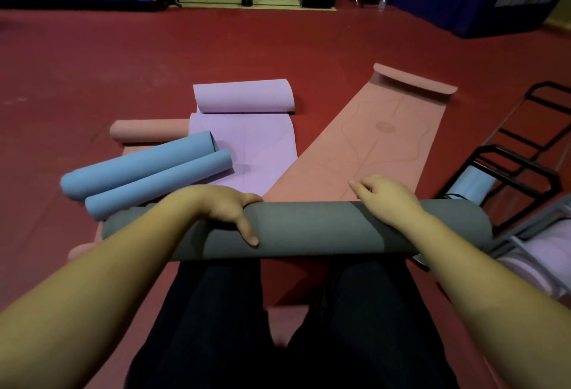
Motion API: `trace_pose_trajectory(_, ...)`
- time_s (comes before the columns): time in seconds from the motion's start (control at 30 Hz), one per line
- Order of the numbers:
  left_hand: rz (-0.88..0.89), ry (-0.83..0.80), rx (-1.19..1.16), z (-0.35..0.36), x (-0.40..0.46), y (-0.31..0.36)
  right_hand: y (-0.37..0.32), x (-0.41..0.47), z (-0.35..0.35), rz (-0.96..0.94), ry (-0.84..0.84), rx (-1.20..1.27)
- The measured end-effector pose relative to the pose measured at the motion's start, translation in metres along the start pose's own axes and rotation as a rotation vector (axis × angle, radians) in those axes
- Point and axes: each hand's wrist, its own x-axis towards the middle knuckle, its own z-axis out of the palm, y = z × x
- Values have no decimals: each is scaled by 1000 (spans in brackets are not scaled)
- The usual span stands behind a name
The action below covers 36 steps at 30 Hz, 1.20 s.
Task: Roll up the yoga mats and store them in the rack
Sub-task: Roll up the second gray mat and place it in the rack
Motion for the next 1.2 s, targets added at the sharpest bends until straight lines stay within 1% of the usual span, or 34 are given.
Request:
trace_pose_trajectory(0.13,-47,-136,-214,-14,16,-1,12,-14,17,-9,3,-46)
trace_pose_trajectory(0.2,-65,-184,-272,-17,23,-2,12,-20,27,-12,25,-121)
trace_pose_trajectory(0.27,-78,-216,-306,-20,28,-4,10,-22,36,-3,73,-184)
trace_pose_trajectory(0.33,-63,-209,-331,-20,30,-6,7,-22,39,11,116,-194)
trace_pose_trajectory(0.4,-18,-115,-323,-18,29,-8,6,-19,40,20,134,-188)
trace_pose_trajectory(0.47,51,70,-247,-14,25,-9,5,-15,39,30,140,-182)
trace_pose_trajectory(0.53,151,267,-88,-7,19,-12,4,-12,39,27,159,-176)
trace_pose_trajectory(0.6,241,422,84,2,14,-16,2,-10,40,26,177,-171)
trace_pose_trajectory(0.67,262,580,205,18,10,-20,0,-6,40,39,154,-167)
trace_pose_trajectory(0.73,279,804,379,42,6,-21,-3,0,39,70,102,-171)
trace_pose_trajectory(0.77,276,879,476,56,7,-22,-2,4,38,86,76,-173)
trace_pose_trajectory(0.8,234,901,569,70,7,-22,-2,7,37,98,50,-167)
trace_pose_trajectory(0.87,118,852,707,87,9,-20,-2,10,35,116,-2,-147)
trace_pose_trajectory(0.93,13,798,759,92,13,-13,-4,14,32,120,-48,-141)
trace_pose_trajectory(1.0,-52,794,764,89,17,-7,-6,17,29,127,-87,-140)
trace_pose_trajectory(1.07,-77,775,763,82,18,-3,-7,19,25,135,-124,-146)
trace_pose_trajectory(1.2,-39,769,762,73,16,-3,-10,18,18,154,-160,-152)
